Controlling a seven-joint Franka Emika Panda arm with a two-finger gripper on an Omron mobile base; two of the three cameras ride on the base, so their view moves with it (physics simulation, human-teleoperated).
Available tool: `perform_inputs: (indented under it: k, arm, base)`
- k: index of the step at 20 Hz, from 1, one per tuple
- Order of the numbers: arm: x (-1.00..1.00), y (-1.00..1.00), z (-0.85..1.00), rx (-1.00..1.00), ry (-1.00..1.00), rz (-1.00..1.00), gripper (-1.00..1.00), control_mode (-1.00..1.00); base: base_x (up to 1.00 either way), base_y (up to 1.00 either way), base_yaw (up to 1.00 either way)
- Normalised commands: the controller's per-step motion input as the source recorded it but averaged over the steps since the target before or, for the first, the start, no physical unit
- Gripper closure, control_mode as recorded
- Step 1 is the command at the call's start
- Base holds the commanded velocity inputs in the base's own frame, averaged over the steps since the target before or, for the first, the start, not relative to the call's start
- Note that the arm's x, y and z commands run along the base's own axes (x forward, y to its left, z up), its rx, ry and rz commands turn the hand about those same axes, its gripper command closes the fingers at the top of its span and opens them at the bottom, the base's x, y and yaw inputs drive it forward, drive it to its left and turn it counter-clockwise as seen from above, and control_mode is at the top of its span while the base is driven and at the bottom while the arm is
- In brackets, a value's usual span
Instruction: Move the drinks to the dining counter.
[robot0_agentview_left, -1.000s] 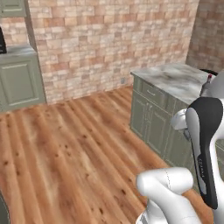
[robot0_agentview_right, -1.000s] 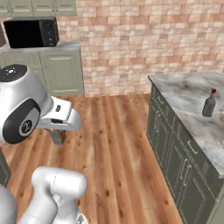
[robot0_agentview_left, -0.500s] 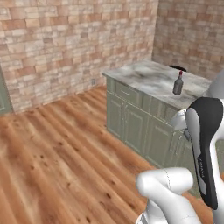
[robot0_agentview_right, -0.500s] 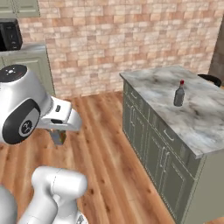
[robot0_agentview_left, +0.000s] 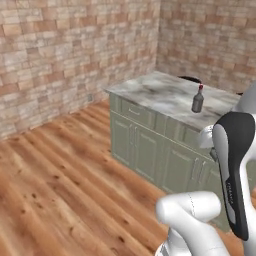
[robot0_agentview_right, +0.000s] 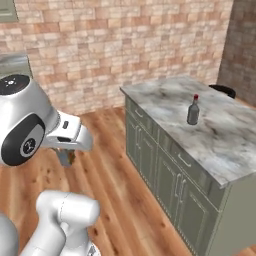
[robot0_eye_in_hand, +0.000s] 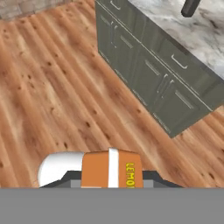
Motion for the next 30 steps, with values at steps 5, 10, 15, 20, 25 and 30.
perform_inputs:
  k: [5,10,15,20,25,30]
  arm:
    - [0.0,0.0,0.0,0.0,0.0,0.0,1.0,1.0]
    - [0.0,0.0,0.0,0.0,0.0,0.0,1.0,1.0]
    - [0.0,0.0,0.0,0.0,0.0,0.0,1.0,1.0]
    - [0.0,0.0,0.0,0.0,0.0,0.0,1.0,1.0]
    - [0.0,0.0,0.0,0.0,0.0,0.0,1.0,1.0]
    - [0.0,0.0,0.0,0.0,0.0,0.0,1.0,1.0]
  base:
    - [0.64,0.0,-0.2]
    - [0.43,0.0,-0.2]
    - [0.25,0.0,-0.27]
    - [0.26,0.0,-0.33]
    - [0.49,0.0,-0.31]
    - [0.63,0.0,-0.27]
